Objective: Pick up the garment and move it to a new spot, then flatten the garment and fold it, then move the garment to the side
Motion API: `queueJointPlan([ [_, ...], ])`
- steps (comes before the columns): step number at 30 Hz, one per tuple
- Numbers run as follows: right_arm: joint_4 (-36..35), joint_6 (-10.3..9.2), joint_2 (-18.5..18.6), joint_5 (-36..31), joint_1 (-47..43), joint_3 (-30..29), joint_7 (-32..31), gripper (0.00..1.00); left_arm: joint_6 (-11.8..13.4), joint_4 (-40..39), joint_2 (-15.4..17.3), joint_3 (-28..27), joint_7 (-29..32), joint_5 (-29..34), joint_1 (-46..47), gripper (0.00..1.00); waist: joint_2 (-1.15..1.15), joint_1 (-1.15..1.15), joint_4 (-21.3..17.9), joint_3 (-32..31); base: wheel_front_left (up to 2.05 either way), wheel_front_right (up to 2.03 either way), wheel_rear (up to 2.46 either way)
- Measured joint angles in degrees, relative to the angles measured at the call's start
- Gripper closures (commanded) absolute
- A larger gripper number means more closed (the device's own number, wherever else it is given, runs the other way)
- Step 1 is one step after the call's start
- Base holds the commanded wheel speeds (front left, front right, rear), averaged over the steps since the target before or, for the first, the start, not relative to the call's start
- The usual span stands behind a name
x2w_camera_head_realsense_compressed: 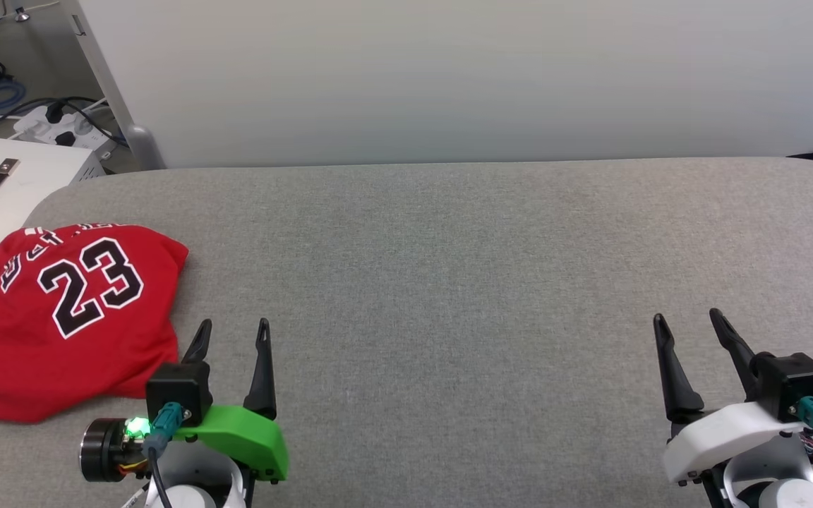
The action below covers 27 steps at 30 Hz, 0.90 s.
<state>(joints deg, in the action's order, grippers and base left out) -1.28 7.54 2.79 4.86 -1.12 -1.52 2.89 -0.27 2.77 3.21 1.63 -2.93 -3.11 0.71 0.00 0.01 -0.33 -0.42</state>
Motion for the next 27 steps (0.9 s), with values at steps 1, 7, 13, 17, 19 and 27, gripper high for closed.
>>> queueJointPlan([
  [1,-0.1,0.00,0.0,0.1,0.0,-0.1,0.2,0.00,0.0,0.1,0.0,0.1,-0.1,0.0,0.0,0.00,0.00,0.00,0.0,0.0,0.00,0.00,0.00],
  [7,-0.5,0.00,0.0,0.7,-0.1,-0.3,0.9,0.00,-0.1,0.6,0.0,0.2,-0.6,-0.8,0.0,0.00,0.00,0.00,0.0,0.0,0.00,0.00,0.00],
  [13,-0.8,0.00,0.0,1.0,-0.3,-0.5,1.6,0.00,-0.1,1.1,0.0,0.1,-1.4,-2.0,0.2,0.00,0.00,0.00,0.4,0.2,0.00,0.00,0.00],
  [17,-1.0,0.00,0.0,1.0,-0.4,-0.4,2.0,0.00,-0.1,1.4,0.0,0.0,-1.9,-2.5,0.3,0.00,0.00,0.00,0.9,0.4,0.00,0.00,0.00],
  [19,-1.1,0.00,0.0,1.0,-0.6,-0.4,2.3,0.00,-0.1,1.6,0.0,0.0,-2.2,-2.5,0.4,0.00,0.00,0.00,1.4,0.5,0.00,0.00,0.00],
  [27,-2.0,0.00,0.0,0.4,-0.9,0.6,2.8,0.00,0.0,2.3,0.0,-0.4,-3.1,-2.7,0.9,0.00,0.00,0.00,4.8,0.8,0.00,0.00,0.00],
])
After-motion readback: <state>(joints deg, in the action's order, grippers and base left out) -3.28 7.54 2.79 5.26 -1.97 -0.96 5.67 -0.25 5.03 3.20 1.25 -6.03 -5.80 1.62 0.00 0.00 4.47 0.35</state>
